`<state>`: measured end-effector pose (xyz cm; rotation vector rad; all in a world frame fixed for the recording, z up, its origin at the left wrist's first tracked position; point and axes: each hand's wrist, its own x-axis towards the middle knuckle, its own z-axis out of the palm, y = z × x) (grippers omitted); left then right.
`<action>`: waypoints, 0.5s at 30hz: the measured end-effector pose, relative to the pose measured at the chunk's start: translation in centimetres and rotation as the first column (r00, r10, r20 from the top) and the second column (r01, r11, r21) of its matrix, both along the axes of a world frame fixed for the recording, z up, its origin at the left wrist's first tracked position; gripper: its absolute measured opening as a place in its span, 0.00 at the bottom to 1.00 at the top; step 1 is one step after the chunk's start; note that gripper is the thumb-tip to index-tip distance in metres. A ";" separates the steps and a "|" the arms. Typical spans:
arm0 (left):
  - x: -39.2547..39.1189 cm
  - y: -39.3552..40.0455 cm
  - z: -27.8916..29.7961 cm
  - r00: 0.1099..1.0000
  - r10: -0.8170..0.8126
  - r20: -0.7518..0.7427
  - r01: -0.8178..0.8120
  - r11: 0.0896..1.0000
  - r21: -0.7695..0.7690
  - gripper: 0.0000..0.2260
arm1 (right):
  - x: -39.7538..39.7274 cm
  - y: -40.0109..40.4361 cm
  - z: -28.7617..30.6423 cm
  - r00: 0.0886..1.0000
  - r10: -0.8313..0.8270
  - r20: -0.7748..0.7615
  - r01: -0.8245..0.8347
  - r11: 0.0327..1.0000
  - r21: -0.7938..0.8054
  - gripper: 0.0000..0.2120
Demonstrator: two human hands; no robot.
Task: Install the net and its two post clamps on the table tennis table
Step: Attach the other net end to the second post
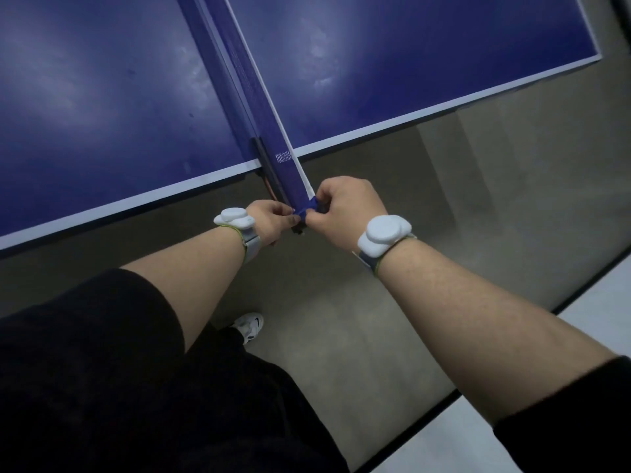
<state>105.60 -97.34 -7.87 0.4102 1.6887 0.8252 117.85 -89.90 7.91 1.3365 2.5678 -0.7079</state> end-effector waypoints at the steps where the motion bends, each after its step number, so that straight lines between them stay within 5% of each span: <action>1: 0.2 0.0 -0.3 1.000 0.020 -0.004 -0.020 1.000 0.001 0.06 | 0.2 0.0 -0.1 1.000 -0.008 -0.016 0.008 1.000 -0.003 0.09; 15: 1.0 1.0 -1.5 0.988 0.127 -0.087 -0.138 0.983 -0.125 0.08 | 2.6 1.1 -0.8 0.976 -0.195 -0.096 0.159 0.942 -0.297 0.06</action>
